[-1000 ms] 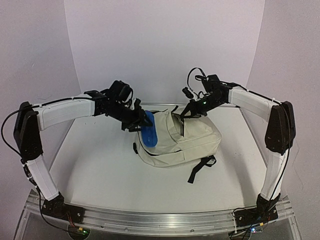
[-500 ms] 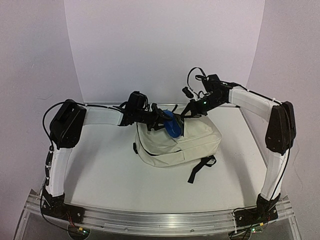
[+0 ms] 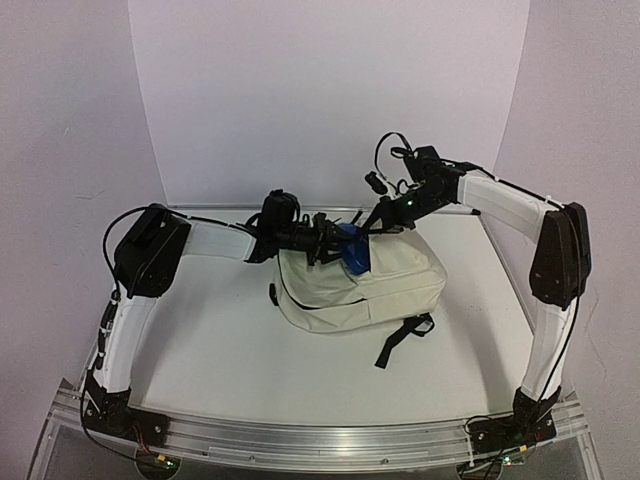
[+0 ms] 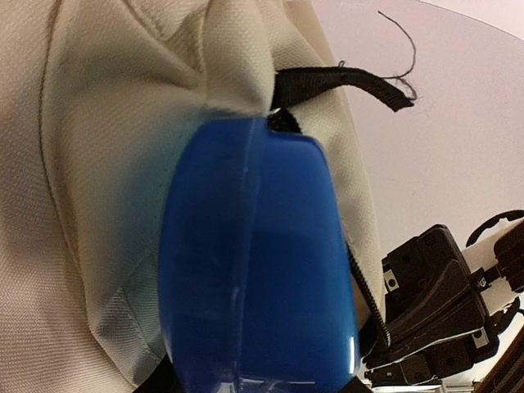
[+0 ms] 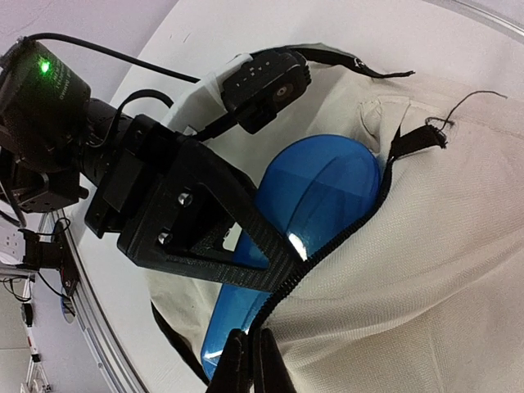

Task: Pack the student bag
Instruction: Place the personal item in the student bag.

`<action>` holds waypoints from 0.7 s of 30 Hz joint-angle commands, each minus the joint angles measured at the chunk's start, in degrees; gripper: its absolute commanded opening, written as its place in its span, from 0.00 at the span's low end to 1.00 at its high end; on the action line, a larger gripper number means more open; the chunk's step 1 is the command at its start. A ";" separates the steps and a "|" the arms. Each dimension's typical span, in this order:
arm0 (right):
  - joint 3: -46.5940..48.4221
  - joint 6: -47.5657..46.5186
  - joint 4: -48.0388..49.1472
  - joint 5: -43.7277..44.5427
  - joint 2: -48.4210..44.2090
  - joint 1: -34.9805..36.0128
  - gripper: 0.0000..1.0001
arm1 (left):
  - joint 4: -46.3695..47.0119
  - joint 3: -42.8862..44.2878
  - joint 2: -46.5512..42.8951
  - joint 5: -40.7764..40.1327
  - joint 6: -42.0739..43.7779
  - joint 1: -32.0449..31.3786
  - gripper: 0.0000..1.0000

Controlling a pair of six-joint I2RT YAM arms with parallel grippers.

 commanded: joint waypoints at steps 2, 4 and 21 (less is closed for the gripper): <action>1.73 -0.95 1.94 -0.18 -1.02 0.88 0.00 | 3.56 -7.03 -6.34 6.85 -1.24 -1.95 0.11; 1.18 -1.21 1.93 -0.30 -1.29 0.89 0.00 | 3.99 -8.81 -7.39 7.70 -1.33 -2.17 0.11; -1.82 0.50 1.97 -3.35 -2.40 2.42 0.00 | -3.71 20.43 10.13 5.80 1.28 -3.05 0.13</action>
